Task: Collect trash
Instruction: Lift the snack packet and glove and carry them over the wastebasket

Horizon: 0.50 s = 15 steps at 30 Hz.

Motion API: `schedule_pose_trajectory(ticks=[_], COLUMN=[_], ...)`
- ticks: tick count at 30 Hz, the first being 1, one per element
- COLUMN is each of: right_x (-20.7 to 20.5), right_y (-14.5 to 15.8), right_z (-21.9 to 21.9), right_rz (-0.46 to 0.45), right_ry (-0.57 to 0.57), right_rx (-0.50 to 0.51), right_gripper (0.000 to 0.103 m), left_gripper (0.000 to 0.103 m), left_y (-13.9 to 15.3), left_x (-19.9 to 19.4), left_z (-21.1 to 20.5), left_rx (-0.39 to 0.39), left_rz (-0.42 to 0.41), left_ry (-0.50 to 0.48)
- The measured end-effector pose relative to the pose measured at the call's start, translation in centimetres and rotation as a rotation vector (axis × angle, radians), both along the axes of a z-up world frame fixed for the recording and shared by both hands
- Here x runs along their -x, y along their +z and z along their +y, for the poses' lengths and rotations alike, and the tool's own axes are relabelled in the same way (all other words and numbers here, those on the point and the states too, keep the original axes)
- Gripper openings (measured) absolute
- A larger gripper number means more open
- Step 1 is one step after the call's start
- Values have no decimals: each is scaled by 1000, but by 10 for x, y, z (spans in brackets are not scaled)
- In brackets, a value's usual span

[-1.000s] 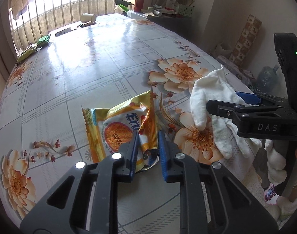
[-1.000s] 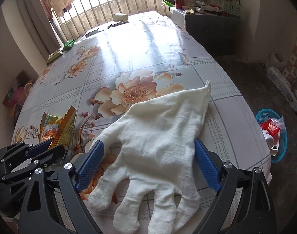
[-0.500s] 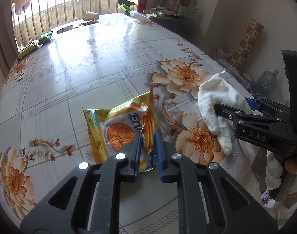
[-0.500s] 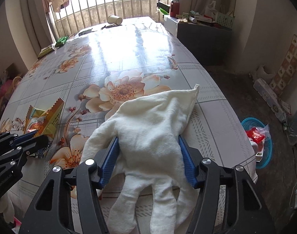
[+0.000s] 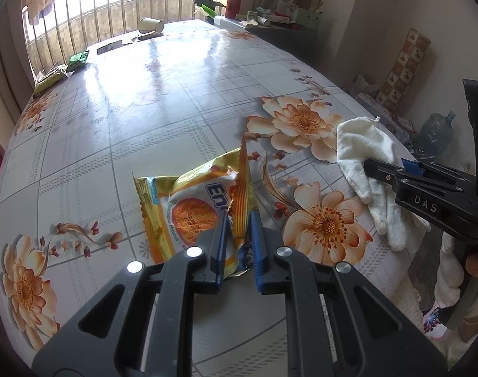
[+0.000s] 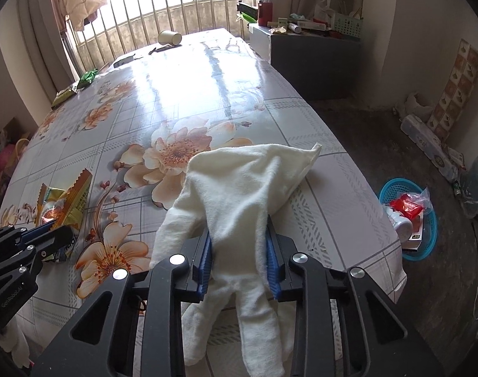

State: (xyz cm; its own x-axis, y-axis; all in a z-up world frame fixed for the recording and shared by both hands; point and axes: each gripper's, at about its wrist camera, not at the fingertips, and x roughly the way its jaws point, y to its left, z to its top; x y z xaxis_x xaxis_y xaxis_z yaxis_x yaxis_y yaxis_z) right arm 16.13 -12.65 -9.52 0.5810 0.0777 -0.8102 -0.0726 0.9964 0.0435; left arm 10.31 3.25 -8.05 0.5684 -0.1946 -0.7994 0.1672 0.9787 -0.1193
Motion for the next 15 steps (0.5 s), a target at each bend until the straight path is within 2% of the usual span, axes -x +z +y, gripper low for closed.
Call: schedule_pose_trajectory(ticks=[15], right_x=[2], right_y=[0], right_z=[-5], right_rz=[2], right_ry=[-7], right_rx=[-40], right_gripper=[25], left_gripper=[13], left_y=[0], left_x=[0], left_z=[-3], left_rx=[-19], left_rz=[-5], left_ry=[4])
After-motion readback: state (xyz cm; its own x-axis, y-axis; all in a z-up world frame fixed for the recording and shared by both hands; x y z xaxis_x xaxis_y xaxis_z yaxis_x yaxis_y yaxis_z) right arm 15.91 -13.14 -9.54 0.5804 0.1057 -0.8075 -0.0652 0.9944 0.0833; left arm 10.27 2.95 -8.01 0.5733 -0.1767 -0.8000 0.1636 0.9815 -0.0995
